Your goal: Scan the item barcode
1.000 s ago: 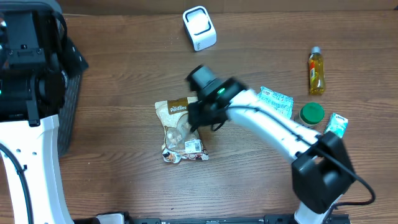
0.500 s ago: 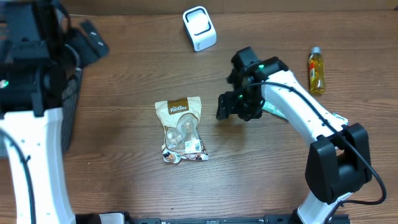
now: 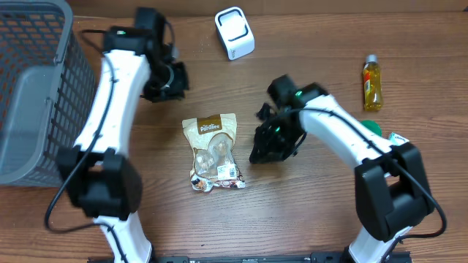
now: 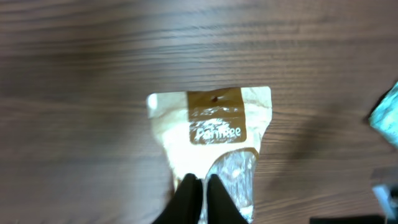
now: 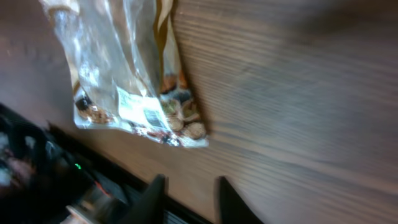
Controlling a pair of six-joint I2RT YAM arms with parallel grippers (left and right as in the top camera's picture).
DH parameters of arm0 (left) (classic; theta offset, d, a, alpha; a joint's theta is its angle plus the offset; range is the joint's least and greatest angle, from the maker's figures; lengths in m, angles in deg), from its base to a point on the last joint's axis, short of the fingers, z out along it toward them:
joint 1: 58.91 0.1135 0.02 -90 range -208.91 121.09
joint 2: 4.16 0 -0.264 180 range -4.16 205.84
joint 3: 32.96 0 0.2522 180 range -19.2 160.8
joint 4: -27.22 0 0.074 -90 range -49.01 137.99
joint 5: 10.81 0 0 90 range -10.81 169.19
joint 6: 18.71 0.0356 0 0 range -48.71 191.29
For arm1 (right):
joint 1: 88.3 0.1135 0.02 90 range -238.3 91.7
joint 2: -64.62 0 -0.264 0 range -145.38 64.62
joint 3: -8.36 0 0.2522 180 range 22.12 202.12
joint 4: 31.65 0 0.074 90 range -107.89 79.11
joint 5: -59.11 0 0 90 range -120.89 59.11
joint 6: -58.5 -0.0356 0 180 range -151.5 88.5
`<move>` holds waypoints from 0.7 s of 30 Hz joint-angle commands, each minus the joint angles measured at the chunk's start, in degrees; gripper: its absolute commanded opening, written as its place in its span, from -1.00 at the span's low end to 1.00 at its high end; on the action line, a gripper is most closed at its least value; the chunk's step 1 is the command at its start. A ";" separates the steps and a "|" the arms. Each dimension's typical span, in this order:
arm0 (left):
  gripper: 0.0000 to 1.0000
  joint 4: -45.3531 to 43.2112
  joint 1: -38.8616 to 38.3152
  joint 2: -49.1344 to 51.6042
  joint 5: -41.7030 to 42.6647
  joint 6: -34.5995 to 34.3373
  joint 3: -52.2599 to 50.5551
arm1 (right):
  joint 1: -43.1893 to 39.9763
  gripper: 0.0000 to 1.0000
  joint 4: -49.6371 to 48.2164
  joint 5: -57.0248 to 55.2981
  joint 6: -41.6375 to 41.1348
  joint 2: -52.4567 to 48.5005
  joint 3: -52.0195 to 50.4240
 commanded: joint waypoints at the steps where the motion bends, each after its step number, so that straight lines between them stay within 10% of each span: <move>1: -0.92 -0.79 -3.04 5.11 2.64 5.44 -0.20 | 3.23 -0.78 -2.82 2.82 -7.39 1.84 -3.28; 21: -0.92 0.92 -8.37 17.07 -6.99 7.06 -0.20 | 15.17 -0.78 -20.39 -14.34 -34.42 1.84 -11.65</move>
